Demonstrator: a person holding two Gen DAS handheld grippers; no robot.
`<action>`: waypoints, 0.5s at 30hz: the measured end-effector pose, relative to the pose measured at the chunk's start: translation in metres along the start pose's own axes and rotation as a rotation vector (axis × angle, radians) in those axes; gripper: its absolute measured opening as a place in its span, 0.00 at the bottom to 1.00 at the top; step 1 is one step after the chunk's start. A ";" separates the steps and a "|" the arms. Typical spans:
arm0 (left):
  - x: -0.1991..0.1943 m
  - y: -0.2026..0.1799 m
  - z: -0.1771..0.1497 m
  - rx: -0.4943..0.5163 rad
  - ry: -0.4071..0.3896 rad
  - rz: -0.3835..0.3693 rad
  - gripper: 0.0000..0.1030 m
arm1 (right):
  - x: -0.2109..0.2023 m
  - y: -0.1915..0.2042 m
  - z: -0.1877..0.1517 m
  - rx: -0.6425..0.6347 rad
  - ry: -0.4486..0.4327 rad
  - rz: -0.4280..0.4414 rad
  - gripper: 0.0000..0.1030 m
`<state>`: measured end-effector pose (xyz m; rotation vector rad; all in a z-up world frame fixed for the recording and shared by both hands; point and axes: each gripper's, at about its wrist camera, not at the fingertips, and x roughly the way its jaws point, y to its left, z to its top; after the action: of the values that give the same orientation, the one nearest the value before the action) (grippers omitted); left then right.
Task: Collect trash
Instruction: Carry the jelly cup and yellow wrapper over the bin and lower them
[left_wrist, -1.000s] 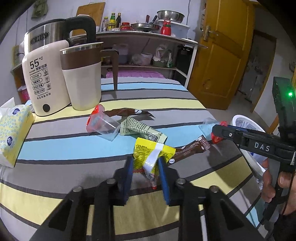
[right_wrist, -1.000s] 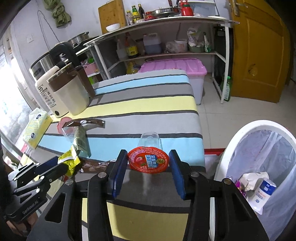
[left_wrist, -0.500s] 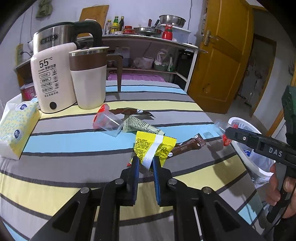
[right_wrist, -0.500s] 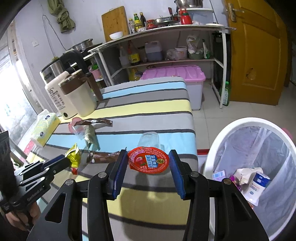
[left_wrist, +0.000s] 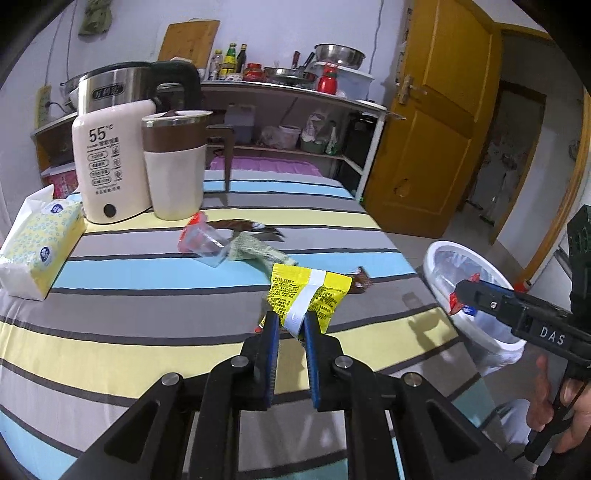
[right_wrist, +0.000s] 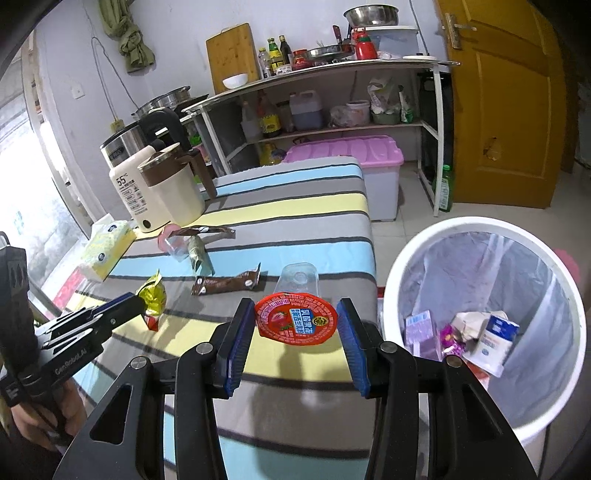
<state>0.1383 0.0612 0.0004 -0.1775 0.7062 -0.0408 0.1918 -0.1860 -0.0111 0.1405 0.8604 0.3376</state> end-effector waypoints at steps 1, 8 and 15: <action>-0.001 -0.003 0.000 0.003 -0.001 -0.005 0.13 | -0.003 -0.001 -0.002 0.000 -0.002 -0.001 0.45; -0.007 -0.029 -0.001 0.035 -0.007 -0.045 0.13 | -0.028 -0.010 -0.009 0.011 -0.027 -0.019 0.45; -0.003 -0.061 0.002 0.076 -0.001 -0.095 0.13 | -0.047 -0.025 -0.015 0.031 -0.049 -0.050 0.45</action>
<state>0.1388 0.0014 0.0140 -0.1387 0.6933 -0.1583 0.1576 -0.2257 0.0071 0.1557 0.8198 0.2733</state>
